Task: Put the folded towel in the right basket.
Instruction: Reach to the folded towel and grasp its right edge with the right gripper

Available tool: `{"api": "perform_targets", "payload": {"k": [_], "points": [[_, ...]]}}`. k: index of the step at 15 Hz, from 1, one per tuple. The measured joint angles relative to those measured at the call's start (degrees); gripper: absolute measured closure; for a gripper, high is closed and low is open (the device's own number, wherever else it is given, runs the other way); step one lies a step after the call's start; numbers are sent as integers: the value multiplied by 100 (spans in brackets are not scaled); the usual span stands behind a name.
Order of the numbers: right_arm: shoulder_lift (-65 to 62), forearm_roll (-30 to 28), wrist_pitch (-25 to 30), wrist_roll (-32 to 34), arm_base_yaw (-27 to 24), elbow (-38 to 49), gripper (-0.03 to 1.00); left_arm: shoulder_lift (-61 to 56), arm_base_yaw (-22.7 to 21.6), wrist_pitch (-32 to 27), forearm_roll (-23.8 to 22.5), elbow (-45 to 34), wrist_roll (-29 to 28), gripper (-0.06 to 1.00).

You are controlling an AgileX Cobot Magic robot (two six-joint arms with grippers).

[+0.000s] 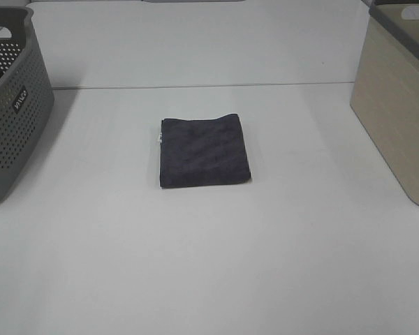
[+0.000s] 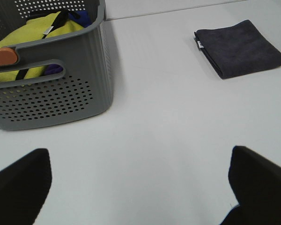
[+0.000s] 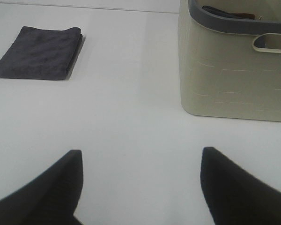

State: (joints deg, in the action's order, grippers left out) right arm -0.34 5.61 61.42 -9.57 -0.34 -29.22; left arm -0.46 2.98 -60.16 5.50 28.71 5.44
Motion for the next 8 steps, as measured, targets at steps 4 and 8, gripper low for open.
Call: {"api": "perform_targets", "payload": {"k": [4, 8], "points": [[0, 0, 0, 0, 0, 0, 29, 0, 0, 0, 0, 0, 0, -3], [0, 0, 0, 0, 0, 0, 29, 0, 0, 0, 0, 0, 0, -3]]}}
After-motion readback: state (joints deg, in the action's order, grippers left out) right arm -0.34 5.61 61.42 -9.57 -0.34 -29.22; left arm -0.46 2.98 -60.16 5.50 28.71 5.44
